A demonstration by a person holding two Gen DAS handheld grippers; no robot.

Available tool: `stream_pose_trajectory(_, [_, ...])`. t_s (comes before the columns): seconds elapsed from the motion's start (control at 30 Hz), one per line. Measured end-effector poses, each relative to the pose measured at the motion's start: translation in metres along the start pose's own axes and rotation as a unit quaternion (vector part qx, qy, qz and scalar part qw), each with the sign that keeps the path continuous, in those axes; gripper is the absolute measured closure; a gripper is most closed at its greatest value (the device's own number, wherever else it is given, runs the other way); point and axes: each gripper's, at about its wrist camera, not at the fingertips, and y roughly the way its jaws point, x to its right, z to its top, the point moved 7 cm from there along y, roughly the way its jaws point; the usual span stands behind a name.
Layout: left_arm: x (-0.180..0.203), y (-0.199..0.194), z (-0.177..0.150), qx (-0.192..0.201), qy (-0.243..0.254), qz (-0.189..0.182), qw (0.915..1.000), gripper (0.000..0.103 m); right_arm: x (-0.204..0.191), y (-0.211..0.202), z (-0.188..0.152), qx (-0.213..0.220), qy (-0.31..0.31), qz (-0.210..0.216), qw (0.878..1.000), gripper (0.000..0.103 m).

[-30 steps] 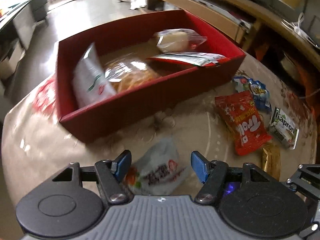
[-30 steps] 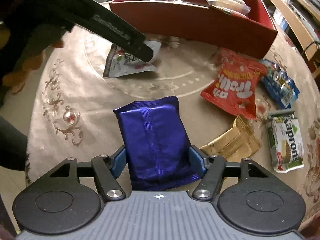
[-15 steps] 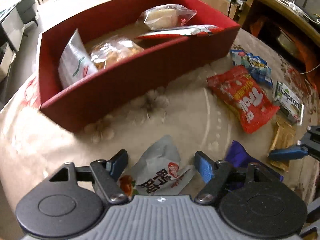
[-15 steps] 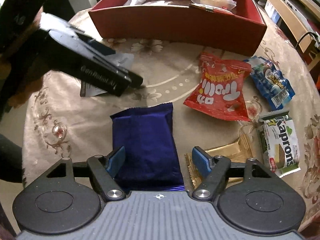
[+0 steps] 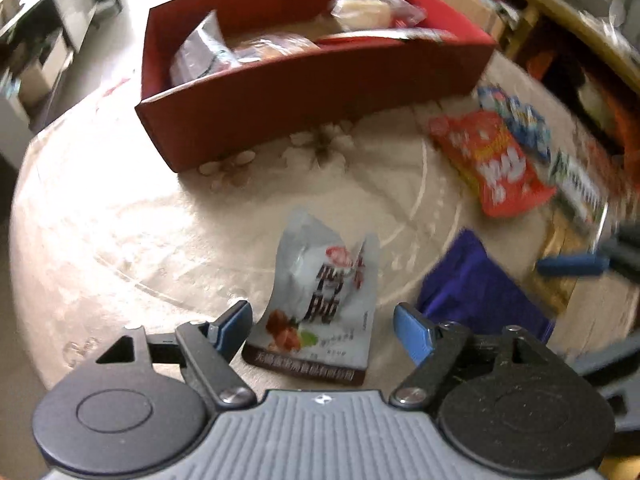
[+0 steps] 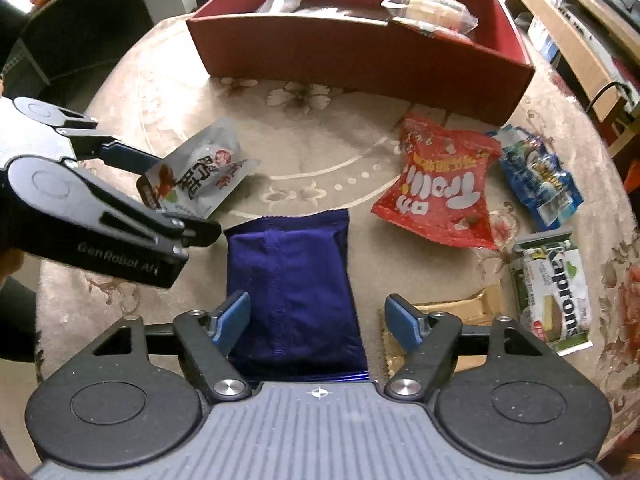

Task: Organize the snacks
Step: 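Grasp the white duck-snack pouch with left tool while right tool holds the blue pouch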

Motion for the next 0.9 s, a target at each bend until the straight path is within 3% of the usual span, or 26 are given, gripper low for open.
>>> stream_pose_trajectory(0.07, [-0.001,0.003,0.006,-0.001,-0.018,-0.005,0.9998,0.021,0.002,-0.002,0.000,0.003,0.008,0.000,1.000,0.023])
stream_pose_trajectory(0.23, [0.005,0.010,0.010,0.007,0.003,0.053,0.9985,0.026,0.001,0.007,0.005,0.007,0.009,-0.002,1.000,0.024])
stream_pose_trajectory(0.33, [0.006,0.007,0.009,0.012,-0.004,0.048,0.9988,0.043,0.000,0.007,0.009,0.019,0.002,0.000,1.000,0.037])
stream_pose_trajectory(0.4, [0.002,0.003,0.007,0.011,-0.015,0.046,0.9987,0.045,0.000,0.004,0.009,0.021,0.004,0.000,1.000,0.049])
stream_pose_trajectory(0.5, [-0.003,-0.001,0.001,0.003,-0.034,0.038,0.9987,0.045,0.001,0.000,0.007,0.024,0.007,-0.004,1.000,0.056])
stream_pose_trajectory(0.67, [-0.010,-0.004,-0.004,0.002,-0.078,0.014,0.9969,0.042,0.003,-0.004,0.002,0.022,0.035,0.005,0.999,0.051])
stream_pose_trajectory(0.77, [-0.016,-0.003,-0.001,0.004,-0.107,0.013,0.9942,0.036,0.005,-0.012,0.003,0.034,0.054,0.004,0.998,0.031])
stream_pose_trajectory(0.9, [-0.013,0.002,0.003,0.008,-0.104,0.031,0.9940,0.032,0.007,-0.019,0.004,0.047,0.084,0.008,0.995,0.025])
